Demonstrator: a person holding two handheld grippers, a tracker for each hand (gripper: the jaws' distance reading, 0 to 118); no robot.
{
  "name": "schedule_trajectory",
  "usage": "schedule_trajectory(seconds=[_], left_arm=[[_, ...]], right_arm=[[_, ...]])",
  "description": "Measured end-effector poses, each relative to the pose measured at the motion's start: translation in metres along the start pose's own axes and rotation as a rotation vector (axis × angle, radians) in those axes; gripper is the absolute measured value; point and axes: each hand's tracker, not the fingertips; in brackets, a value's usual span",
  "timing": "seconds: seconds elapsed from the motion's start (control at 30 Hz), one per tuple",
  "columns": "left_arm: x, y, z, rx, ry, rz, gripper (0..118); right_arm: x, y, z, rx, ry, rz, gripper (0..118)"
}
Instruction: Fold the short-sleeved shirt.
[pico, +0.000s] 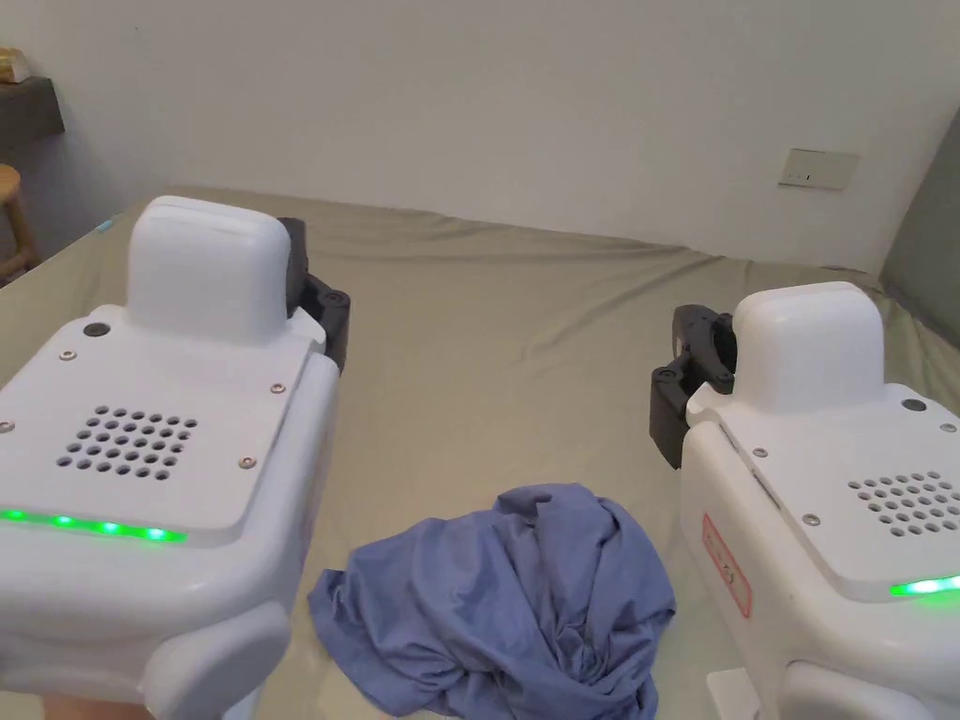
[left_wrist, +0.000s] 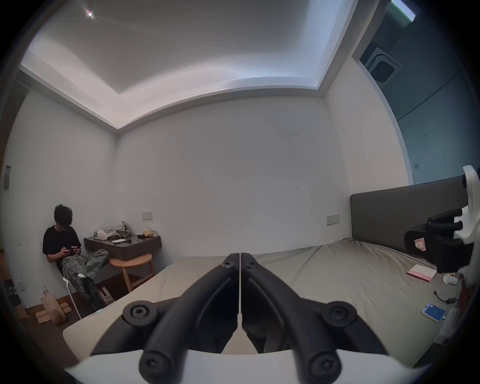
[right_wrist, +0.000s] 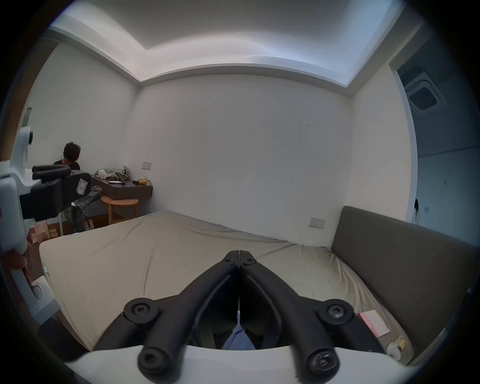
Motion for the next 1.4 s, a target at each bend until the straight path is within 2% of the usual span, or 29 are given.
schedule_trajectory(seconds=[0.1,0.53,0.63,0.73,0.8,0.87,0.97,1.0,1.03,1.13,1.17,1.2,1.23,1.27,1.37,1.4], left_arm=[[0.004,0.000,0.004,0.002,0.003,-0.014,0],[0.005,-0.018,0.002,-0.078,-0.046,-0.037,0],[0.005,-0.038,-0.010,-0.169,-0.008,-0.075,0],[0.002,-0.055,-0.017,-0.202,-0.039,0.018,0],[-0.001,-0.076,-0.032,-0.277,-0.085,0.077,0],[-0.002,-0.115,-0.058,-0.462,-0.140,0.128,0],[-0.004,-0.192,-0.092,-0.652,-0.081,0.131,0],[-0.003,-0.212,-0.101,-0.701,-0.061,0.092,11],[-0.003,-0.234,-0.111,-0.742,-0.043,0.076,47],[-0.004,-0.291,-0.146,-0.918,-0.050,0.091,85],[-0.004,-0.308,-0.158,-0.955,-0.046,0.109,114],[-0.006,-0.315,-0.167,-0.903,-0.027,0.095,116],[-0.003,-0.325,-0.176,-0.957,0.008,0.086,111],[-0.001,-0.333,-0.186,-0.981,0.028,0.069,111],[0.006,-0.344,-0.206,-0.980,-0.003,0.097,109],[0.011,-0.348,-0.212,-0.988,-0.007,0.092,104]], right_arm=[[-0.005,0.006,0.008,0.010,-0.004,0.034,1],[-0.006,0.000,0.013,0.012,0.003,0.030,1],[-0.003,-0.006,0.012,0.003,0.004,0.030,1],[0.001,-0.016,0.007,-0.013,-0.002,0.029,1],[0.004,-0.025,0.002,-0.037,-0.001,0.024,1],[0.006,-0.038,-0.004,-0.070,-0.003,0.021,1],[0.011,-0.060,-0.013,-0.137,0.012,0.017,1],[0.014,-0.067,-0.017,-0.154,0.013,0.020,1],[0.017,-0.074,-0.021,-0.174,0.007,0.027,1],[0.027,-0.096,-0.037,-0.240,-0.017,0.037,1],[0.030,-0.103,-0.043,-0.264,-0.027,0.040,1],[0.032,-0.109,-0.048,-0.287,-0.039,0.047,1],[0.034,-0.116,-0.054,-0.306,-0.037,0.056,1],[0.036,-0.123,-0.059,-0.327,-0.025,0.058,1],[0.041,-0.140,-0.076,-0.391,-0.010,0.078,1],[0.042,-0.145,-0.083,-0.408,-0.010,0.088,1]])
